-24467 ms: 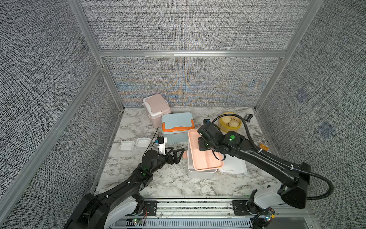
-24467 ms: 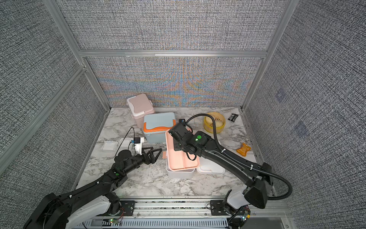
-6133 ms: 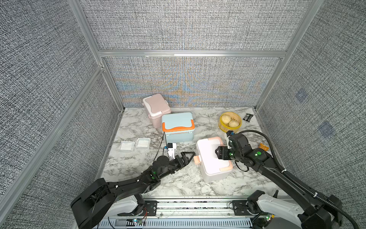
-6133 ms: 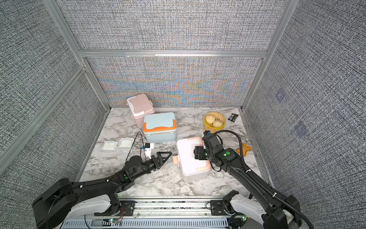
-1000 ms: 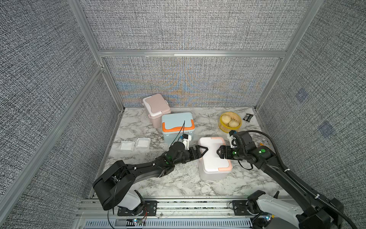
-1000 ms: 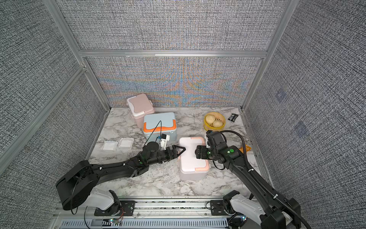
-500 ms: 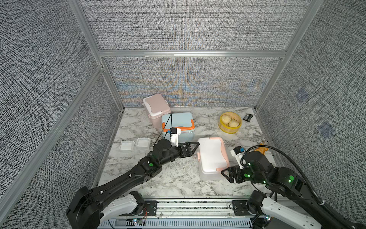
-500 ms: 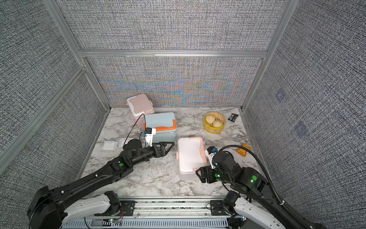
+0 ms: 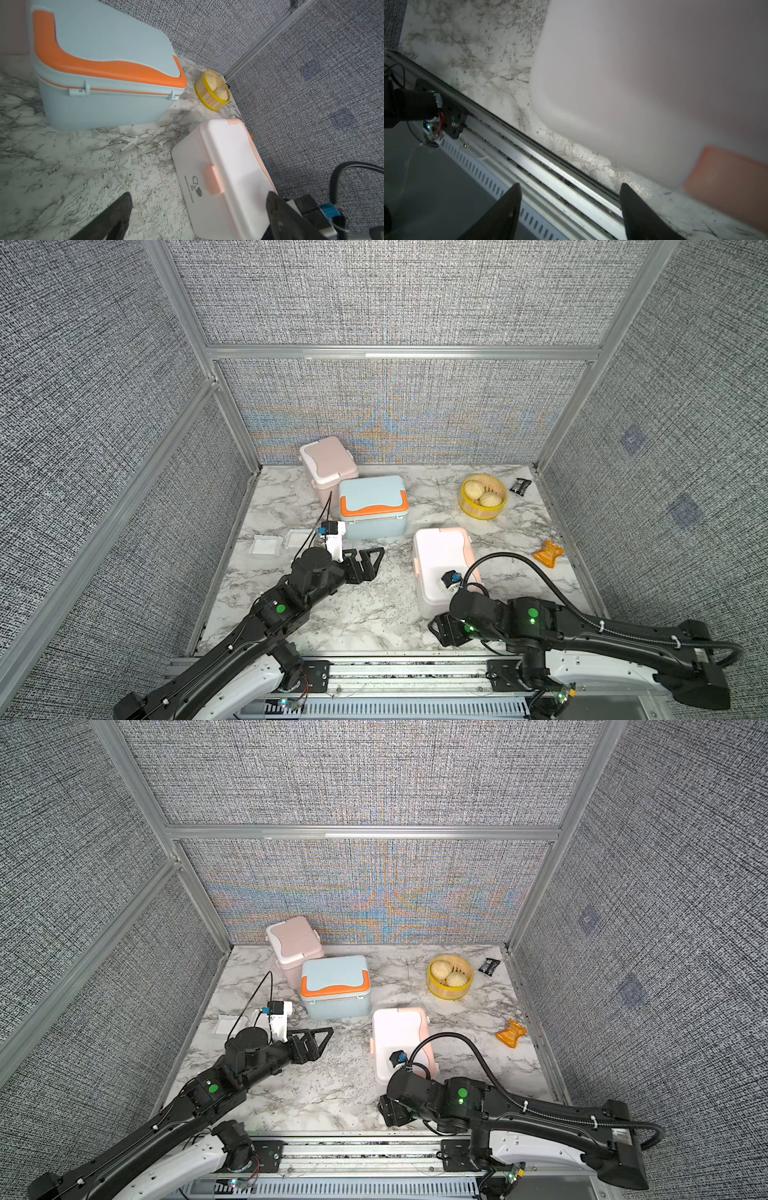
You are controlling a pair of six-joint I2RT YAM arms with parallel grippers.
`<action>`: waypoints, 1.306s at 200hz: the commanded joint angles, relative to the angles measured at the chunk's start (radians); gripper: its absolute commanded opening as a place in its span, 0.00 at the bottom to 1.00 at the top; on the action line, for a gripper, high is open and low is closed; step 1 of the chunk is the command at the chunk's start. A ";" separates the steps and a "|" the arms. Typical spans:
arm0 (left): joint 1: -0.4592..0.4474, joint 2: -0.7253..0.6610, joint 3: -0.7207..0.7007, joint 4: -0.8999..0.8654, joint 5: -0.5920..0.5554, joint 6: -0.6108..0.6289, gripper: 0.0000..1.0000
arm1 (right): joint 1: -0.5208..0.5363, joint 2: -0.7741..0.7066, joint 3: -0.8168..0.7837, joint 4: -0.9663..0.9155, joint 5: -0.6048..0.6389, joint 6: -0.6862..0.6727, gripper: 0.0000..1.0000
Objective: Open first aid kits and take out gauze
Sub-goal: Move the first aid kit to the center of the board.
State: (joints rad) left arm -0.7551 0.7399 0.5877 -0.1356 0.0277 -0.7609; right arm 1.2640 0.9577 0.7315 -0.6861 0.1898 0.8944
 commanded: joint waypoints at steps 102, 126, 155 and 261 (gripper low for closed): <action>0.025 -0.032 -0.024 -0.018 -0.052 -0.007 0.99 | -0.355 0.426 0.245 0.220 0.083 0.073 0.77; 0.030 -0.028 -0.004 -0.041 -0.071 0.006 0.99 | -0.442 0.507 0.329 0.216 0.069 0.012 0.77; 0.038 -0.019 0.015 -0.058 -0.096 0.022 0.99 | -0.555 0.590 0.384 0.256 0.004 -0.058 0.76; 0.150 0.183 0.213 -0.113 -0.135 0.132 0.99 | -0.780 0.732 0.556 0.177 -0.141 -0.173 0.77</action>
State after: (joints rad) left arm -0.6407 0.8772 0.7509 -0.2344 -0.0872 -0.6827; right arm 0.4973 1.7248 1.2976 -0.4778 0.0620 0.7559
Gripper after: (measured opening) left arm 0.994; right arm 0.768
